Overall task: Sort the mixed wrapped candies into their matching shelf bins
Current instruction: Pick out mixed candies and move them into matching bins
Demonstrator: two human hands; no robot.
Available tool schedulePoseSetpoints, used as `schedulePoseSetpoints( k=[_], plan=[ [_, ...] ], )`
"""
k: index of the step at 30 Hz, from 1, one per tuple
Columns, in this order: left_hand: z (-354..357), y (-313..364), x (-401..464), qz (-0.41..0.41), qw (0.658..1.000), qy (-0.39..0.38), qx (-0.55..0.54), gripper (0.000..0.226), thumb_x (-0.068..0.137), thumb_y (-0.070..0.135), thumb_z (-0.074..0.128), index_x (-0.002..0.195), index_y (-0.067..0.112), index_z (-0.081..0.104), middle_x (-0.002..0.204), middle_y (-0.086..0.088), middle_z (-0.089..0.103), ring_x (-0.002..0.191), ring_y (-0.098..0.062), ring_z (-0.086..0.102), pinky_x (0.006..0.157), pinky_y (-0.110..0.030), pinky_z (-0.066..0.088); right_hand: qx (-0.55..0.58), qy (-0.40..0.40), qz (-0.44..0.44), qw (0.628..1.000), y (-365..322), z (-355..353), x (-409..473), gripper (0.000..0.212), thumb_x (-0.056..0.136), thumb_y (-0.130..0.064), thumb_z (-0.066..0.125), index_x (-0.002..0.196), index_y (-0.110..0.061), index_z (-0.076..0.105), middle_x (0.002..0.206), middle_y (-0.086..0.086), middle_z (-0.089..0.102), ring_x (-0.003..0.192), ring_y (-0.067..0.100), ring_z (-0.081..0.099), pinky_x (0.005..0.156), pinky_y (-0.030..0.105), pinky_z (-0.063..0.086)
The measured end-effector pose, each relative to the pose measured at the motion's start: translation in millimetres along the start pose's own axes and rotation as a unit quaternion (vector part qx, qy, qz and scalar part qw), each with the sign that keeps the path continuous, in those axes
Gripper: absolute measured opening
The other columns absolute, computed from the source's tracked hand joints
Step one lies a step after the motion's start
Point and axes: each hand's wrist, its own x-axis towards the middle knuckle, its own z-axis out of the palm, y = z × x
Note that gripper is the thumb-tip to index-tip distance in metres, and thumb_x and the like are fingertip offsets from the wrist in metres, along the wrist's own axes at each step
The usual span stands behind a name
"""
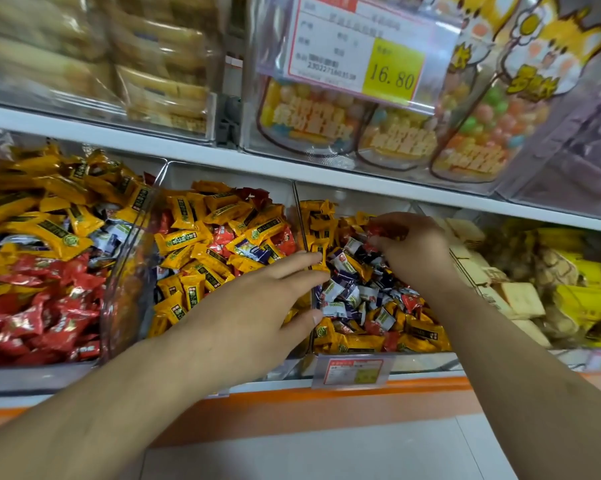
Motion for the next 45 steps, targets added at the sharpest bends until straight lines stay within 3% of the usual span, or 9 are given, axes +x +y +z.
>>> schedulePoseSetpoints(
  k=[3,6,10,20,29,33,38,41,45],
  plan=[
    [-2,1,-1,-0.005,1.000,-0.004,-0.009,0.055,0.105,0.050,0.043,0.156,0.051,0.024,0.158,0.044,-0.006,0.150,0.006,0.015,0.117,-0.023,0.025,0.045,0.015,-0.006,0.999,-9,-15,-18,0.023,0.090,-0.019,0.081,0.108,-0.032,0.077,0.101,-0.018,0.074,0.094,-0.011,0.064,0.080,0.010,0.048],
    [-9,4,-7,-0.011,0.999,0.028,-0.026,0.050,0.104,0.046,0.049,0.152,0.049,0.035,0.157,0.040,0.014,0.145,0.008,0.022,0.113,-0.015,0.018,0.105,0.004,-0.003,0.994,-27,-27,-40,0.023,0.089,-0.017,0.082,0.110,-0.026,0.078,0.101,-0.015,0.076,0.095,-0.002,0.069,0.089,0.024,0.056],
    [-24,8,-23,-0.041,0.991,0.091,-0.092,0.039,0.101,0.039,0.059,0.138,0.047,0.050,0.132,0.030,0.049,0.112,0.018,0.046,0.096,-0.005,0.035,0.209,-0.058,0.013,0.976,-66,-27,-81,0.021,0.088,-0.019,0.083,0.106,-0.028,0.077,0.095,-0.013,0.077,0.097,0.004,0.071,0.090,0.035,0.058],
    [-56,-18,-73,-0.140,0.907,0.160,-0.363,0.019,0.094,0.022,0.073,0.113,0.027,0.071,0.089,0.006,0.078,0.084,-0.014,0.076,0.084,-0.043,0.062,0.206,-0.169,-0.081,0.961,-156,24,-142,0.026,0.082,-0.018,0.089,0.099,-0.031,0.075,0.095,-0.009,0.076,0.093,0.011,0.071,0.084,0.037,0.061],
    [-116,-94,-126,-0.261,0.911,0.282,-0.147,0.013,0.084,0.028,0.083,0.076,0.030,0.074,0.070,0.011,0.073,0.070,-0.013,0.071,0.070,-0.033,0.057,0.138,-0.165,-0.130,0.968,-207,72,-145,0.019,0.093,-0.033,0.078,0.112,-0.037,0.075,0.101,-0.019,0.071,0.094,0.004,0.065,0.086,0.034,0.058],
    [-128,-116,-138,-0.295,0.902,0.309,-0.066,0.010,0.090,0.026,0.076,0.083,0.032,0.071,0.083,0.014,0.073,0.078,-0.005,0.067,0.067,-0.025,0.048,0.136,-0.184,-0.170,0.958,-239,91,-145,0.030,0.098,-0.034,0.072,0.127,-0.039,0.071,0.110,-0.024,0.067,0.098,0.001,0.061,0.090,0.027,0.054],
    [-119,-107,-129,-0.275,0.921,0.277,-0.008,0.026,0.097,0.032,0.064,0.123,0.036,0.067,0.119,0.008,0.072,0.106,-0.018,0.069,0.093,-0.034,0.054,0.101,-0.211,-0.197,0.952,-232,94,-146,0.049,0.102,-0.036,0.065,0.149,-0.039,0.052,0.140,-0.017,0.060,0.132,0.005,0.050,0.114,0.038,0.044],
    [-109,-84,-115,-0.220,0.942,0.252,0.010,0.031,0.099,0.034,0.061,0.129,0.039,0.064,0.129,0.008,0.068,0.092,-0.022,0.071,0.082,-0.030,0.051,0.084,-0.175,-0.172,0.966,-208,71,-137,0.039,0.104,-0.032,0.063,0.142,-0.036,0.057,0.138,-0.019,0.059,0.128,0.004,0.051,0.111,0.032,0.045],
    [-77,-55,-91,-0.109,0.977,0.182,0.024,0.038,0.100,0.031,0.059,0.138,0.039,0.059,0.142,0.021,0.054,0.129,-0.005,0.051,0.103,-0.014,0.032,0.043,-0.118,-0.133,0.983,-158,37,-116,0.026,0.103,-0.029,0.063,0.129,-0.031,0.065,0.123,-0.017,0.065,0.105,-0.001,0.060,0.094,0.025,0.051]
  ],
)
